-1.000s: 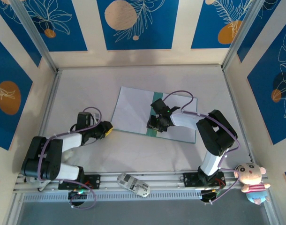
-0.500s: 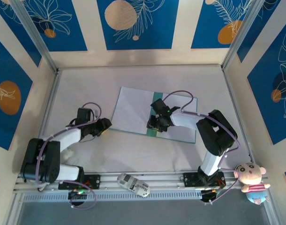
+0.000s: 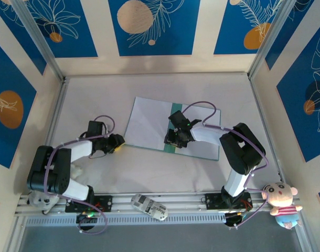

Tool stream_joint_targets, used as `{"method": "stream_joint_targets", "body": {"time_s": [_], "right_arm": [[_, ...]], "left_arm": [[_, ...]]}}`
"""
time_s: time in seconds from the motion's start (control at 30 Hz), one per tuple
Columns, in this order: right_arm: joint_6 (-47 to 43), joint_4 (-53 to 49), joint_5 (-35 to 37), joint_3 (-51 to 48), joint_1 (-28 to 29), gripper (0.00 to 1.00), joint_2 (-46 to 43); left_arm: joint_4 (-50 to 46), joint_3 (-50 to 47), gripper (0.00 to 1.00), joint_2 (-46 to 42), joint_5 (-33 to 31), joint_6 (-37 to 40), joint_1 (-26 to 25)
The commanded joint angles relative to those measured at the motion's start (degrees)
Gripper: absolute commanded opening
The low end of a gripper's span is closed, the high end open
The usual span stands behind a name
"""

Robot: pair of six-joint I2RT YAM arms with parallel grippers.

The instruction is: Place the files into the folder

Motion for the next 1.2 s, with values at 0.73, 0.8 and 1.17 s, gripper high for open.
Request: {"method": "stream_joint_targets", "body": {"time_s": [0.73, 0.8, 1.17], "right_arm": [[-1.9, -3.4, -0.6, -1.2, 1.9, 0.36, -0.3], [-1.8, -3.5, -1.5, -0.4, 1.8, 0.36, -0.7], [-4.3, -13.8, -3.6, 11.5, 1.3, 0.4, -8.8]], "left_arm": [[8.7, 1.5, 0.18, 1.4, 4.9, -2.2, 0.2], [9.0, 1.3, 0.12, 0.5, 5.3, -2.5, 0.2], [2.9, 2.7, 0.01, -9.9, 4.6, -2.7, 0.8]]}}
